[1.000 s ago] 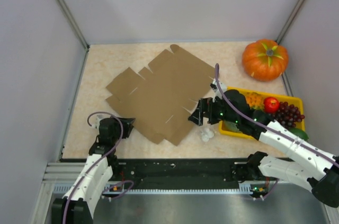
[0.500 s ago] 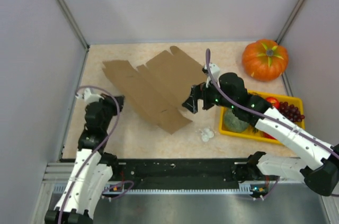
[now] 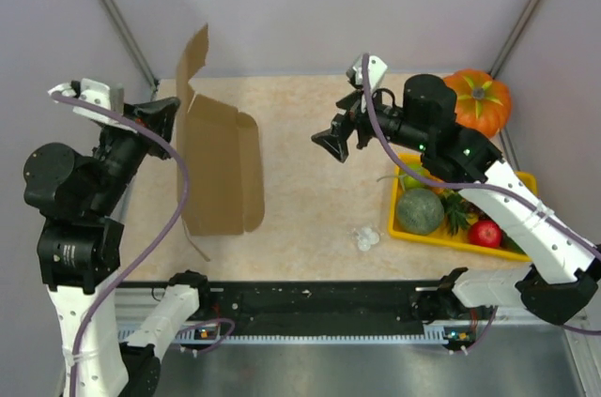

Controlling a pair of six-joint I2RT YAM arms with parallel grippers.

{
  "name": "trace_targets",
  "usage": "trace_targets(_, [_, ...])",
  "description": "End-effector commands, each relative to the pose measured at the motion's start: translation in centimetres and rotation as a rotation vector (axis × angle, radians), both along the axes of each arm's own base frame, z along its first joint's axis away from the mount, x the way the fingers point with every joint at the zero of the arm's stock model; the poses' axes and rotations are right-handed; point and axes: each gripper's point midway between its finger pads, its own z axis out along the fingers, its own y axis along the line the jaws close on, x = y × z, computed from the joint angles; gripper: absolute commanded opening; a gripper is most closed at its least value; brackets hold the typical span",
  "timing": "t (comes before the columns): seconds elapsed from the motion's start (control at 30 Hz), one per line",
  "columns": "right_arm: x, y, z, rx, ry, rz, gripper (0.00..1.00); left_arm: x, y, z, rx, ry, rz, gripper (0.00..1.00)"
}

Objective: Fold the paper box

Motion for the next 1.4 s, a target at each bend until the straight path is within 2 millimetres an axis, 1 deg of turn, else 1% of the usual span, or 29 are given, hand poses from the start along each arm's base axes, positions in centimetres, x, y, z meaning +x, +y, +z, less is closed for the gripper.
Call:
trace_targets(0.0, [-1.7, 0.6, 8.6, 0.040, -0.367, 0.168, 0.99, -1.8, -2.4, -3.0, 0.191, 0.050, -0.179, 0.00])
trace_targets(0.03, [-1.7, 0.5, 10.7, 0.044, -0.467, 0.175, 0.99, -2.3, -3.1, -3.0, 0.214, 0.031, -0.227, 0.00])
trace_targets(0.1, [-1.4, 2.1, 11.7, 0.030, -0.553, 0.248, 0.99, -3.1, -3.8, -2.9, 0.223, 0.016, -0.273, 0.00])
trace_targets(0.13, [-1.5, 2.3, 13.3, 0.031, -0.620, 0.266, 0.99, -3.5, -4.2, -2.9, 0.219, 0.014, -0.306, 0.00])
trace_targets(0.17, [-0.2, 3.6, 12.3, 0.012, -0.600, 0.275, 0.99, -3.2, -4.3, -3.2, 0.212, 0.025, -0.306, 0.00])
trace_targets(0.2, [0.8, 3.9, 12.1, 0.005, -0.574, 0.244, 0.99, -2.7, -4.1, -3.5, 0.201, 0.042, -0.290, 0.00])
trace_targets(0.23, [1.3, 3.7, 13.6, 0.062, -0.506, 0.191, 0.99, -1.5, -2.9, -3.8, 0.128, 0.089, -0.201, 0.00])
trace_targets(0.27, [3.8, 3.1, 13.2, 0.070, -0.422, 0.046, 0.99, -0.2, -1.5, -4.4, 0.050, 0.145, -0.096, 0.00])
trace_targets(0.3, [5.0, 3.6, 11.2, 0.061, -0.321, 0.002, 0.99, 1.7, 0.1, -7.1, -0.031, 0.255, 0.023, 0.08])
trace_targets(0.33, [5.1, 4.1, 9.3, 0.061, -0.235, -0.002, 0.99, 2.5, 1.2, -9.9, -0.185, 0.393, 0.130, 0.24])
trace_targets(0.37, [5.1, 4.2, 7.6, 0.045, -0.191, -0.001, 0.99, 3.5, 3.1, -12.2, -0.220, 0.453, 0.258, 0.39])
trace_targets(0.4, [4.8, 3.6, 8.3, 0.097, -0.197, -0.028, 0.99, 4.6, 3.1, -16.7, -0.209, 0.564, 0.286, 0.70])
trace_targets(0.43, [5.4, 3.8, 4.0, 0.081, -0.101, -0.057, 0.99, 5.1, 3.9, -18.4, -0.212, 0.603, 0.342, 0.78])
trace_targets(0.5, [5.3, 3.7, 1.5, 0.098, -0.038, -0.064, 0.99, 5.2, 6.5, -22.2, -0.199, 0.695, 0.521, 0.81])
trace_targets(0.53, [5.0, 3.9, -0.8, 0.094, 0.014, -0.056, 0.99, 5.0, 7.0, -25.2, -0.207, 0.753, 0.573, 0.87])
trace_targets(0.57, [4.9, 4.1, -2.1, 0.086, 0.041, -0.050, 0.99, 5.8, 6.8, -25.4, -0.214, 0.721, 0.555, 0.88])
trace_targets(0.6, [5.0, 4.1, -3.3, 0.088, 0.067, -0.057, 0.99, 6.0, 5.2, -26.0, -0.216, 0.734, 0.461, 0.88])
trace_targets(0.63, [5.5, 4.7, -6.7, 0.090, 0.175, -0.094, 0.99, 5.9, 4.7, -27.7, -0.222, 0.773, 0.444, 0.84])
trace_targets(0.67, [6.0, 4.9, -8.5, 0.089, 0.238, -0.129, 0.99, 5.9, 4.3, -28.5, -0.244, 0.796, 0.430, 0.84])
trace_targets(0.73, [5.8, 6.6, -11.6, 0.111, 0.404, -0.122, 0.98, 6.4, 0.7, -28.0, -0.307, 0.757, 0.219, 0.82])
trace_targets(0.77, [5.8, 7.7, -14.1, 0.101, 0.489, -0.110, 0.97, 6.5, -0.3, -29.8, -0.330, 0.778, 0.168, 0.82])
trace_targets(0.83, [6.1, 8.9, -16.4, 0.133, 0.608, -0.120, 0.96, 6.9, -2.3, -29.9, -0.397, 0.775, 0.058, 0.80])
trace_targets(0.87, [6.6, 9.8, -18.8, 0.127, 0.675, -0.112, 0.95, 6.8, -2.6, -31.4, -0.402, 0.809, 0.049, 0.76])
trace_targets(1.0, [7.2, 11.7, -22.4, 0.183, 0.863, -0.074, 0.88, 5.8, -3.8, -33.5, -0.419, 0.901, -0.007, 0.73])
trace_targets(1.07, [6.7, 12.4, -24.1, 0.192, 0.945, -0.049, 0.87, 5.1, -3.9, -33.2, -0.415, 0.877, -0.025, 0.75])
trace_targets(1.1, [6.9, 12.9, -26.0, 0.208, 0.974, -0.036, 0.85, 4.9, -3.7, -33.0, -0.411, 0.860, -0.024, 0.75])
trace_targets(1.17, [6.3, 13.7, -26.8, 0.262, 1.075, -0.003, 0.81, 4.3, -3.7, -32.4, -0.396, 0.820, -0.036, 0.76])
trace_targets(1.2, [6.4, 14.0, -28.2, 0.279, 1.089, 0.008, 0.78, 4.2, -3.7, -32.1, -0.395, 0.806, -0.041, 0.77])
trace_targets(1.37, [6.2, 13.7, -31.3, 0.262, 1.133, -0.045, 0.75, 2.9, -4.1, -30.6, -0.401, 0.769, -0.088, 0.77])
